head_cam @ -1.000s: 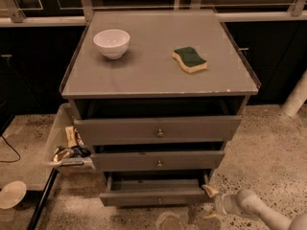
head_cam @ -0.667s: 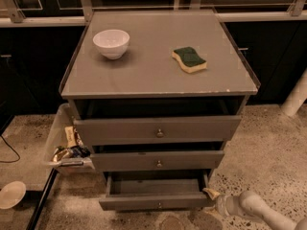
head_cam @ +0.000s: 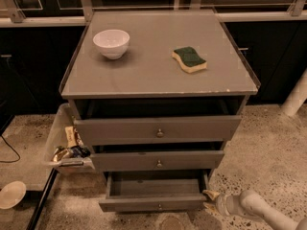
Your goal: Open bottom drawer
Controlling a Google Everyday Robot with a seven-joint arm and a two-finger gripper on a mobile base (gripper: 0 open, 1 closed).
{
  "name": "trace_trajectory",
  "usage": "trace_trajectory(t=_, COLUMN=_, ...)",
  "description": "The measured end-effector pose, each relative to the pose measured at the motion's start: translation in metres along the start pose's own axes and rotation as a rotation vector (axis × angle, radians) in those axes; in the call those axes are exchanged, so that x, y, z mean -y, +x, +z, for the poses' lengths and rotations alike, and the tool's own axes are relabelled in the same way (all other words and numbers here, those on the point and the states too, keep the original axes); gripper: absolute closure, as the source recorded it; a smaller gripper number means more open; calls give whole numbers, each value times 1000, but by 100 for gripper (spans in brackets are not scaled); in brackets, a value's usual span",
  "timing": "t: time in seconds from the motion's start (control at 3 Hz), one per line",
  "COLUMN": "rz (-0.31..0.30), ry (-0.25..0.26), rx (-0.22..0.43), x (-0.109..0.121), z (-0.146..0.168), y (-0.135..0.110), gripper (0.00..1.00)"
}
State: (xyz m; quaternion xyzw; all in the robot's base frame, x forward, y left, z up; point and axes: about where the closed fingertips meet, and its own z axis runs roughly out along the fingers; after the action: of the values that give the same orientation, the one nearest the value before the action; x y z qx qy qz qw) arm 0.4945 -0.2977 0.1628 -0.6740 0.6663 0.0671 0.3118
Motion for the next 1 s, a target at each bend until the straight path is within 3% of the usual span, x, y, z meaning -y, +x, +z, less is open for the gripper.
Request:
trace_trajectory(t=0.33, rz=0, ry=0, rx=0, x=0, z=0, y=0, gripper=0)
trace_trajectory(t=0.67, rz=-61, ry=-32, rx=22, x=12, z=18, y=-28, gripper=0)
trace_trajectory(t=1.0, rz=-189, ry=-98, rx=52, x=21, z=40, y=-83, gripper=0)
